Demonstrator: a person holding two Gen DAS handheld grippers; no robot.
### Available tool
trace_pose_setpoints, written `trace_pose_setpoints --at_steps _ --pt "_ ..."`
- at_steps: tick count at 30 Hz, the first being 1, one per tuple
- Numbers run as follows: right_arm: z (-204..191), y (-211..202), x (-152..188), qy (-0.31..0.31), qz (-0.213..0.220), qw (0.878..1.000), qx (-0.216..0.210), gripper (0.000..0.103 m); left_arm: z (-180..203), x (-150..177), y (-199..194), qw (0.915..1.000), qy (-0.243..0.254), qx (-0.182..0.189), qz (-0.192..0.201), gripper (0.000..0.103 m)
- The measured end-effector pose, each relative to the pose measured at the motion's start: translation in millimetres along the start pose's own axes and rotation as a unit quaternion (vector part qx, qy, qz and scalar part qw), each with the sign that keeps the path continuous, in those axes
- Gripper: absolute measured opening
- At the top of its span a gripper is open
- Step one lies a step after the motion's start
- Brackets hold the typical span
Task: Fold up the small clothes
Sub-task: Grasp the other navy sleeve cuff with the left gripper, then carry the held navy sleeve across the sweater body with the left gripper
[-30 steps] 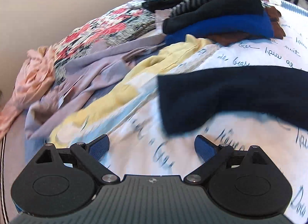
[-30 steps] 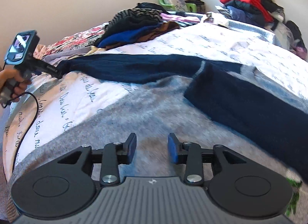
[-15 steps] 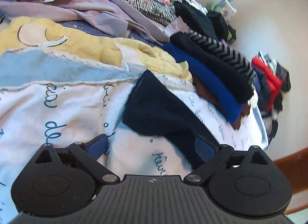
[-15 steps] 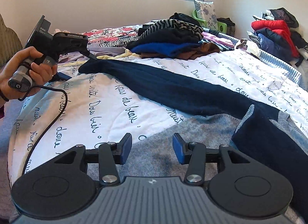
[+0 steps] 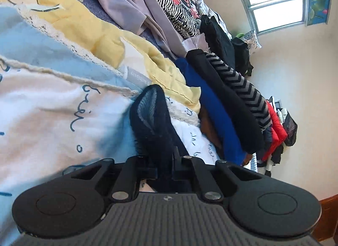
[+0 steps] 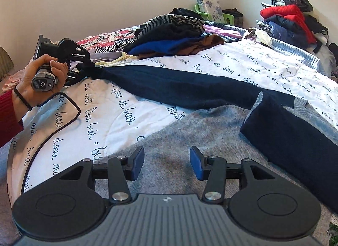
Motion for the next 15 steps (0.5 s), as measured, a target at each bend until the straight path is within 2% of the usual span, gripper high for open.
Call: trace_pose_setpoints --at_steps 3,5,10,15 --pt "2.5 -0.3 4.1 0.004 -0.002 1.000 0.002 0.047 7.9 -3.1 -8.0 0.9976 0.049 -0.011 0.048 0.008" --pt "3.4 -2.1 6.4 0.008 -0.003 1.000 0.001 0.047 20.4 -2.8 -16.5 0.9913 0.099 -0.018 0.086 0.007" --pt "6.2 -13.3 11.3 0.010 0.002 1.000 0.006 0.047 64.0 12.3 -45.8 0.9608 0.215 -0.029 0.172 0.007" --pt "21.4 -30.0 10.8 0.029 0.025 0.999 0.026 0.047 100.7 42.7 -62.4 0.9419 0.275 -0.021 0.191 0.007"
Point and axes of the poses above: each gripper's, at about its wrist camera, not at the fingertips, and y roughly the way its jaws point, z to its right, x to its underside, the point moved 10 cm from there along y, roughly the way its jaws point, and after that the axes turned 12 degrees about -x, right-handed, at the moved point
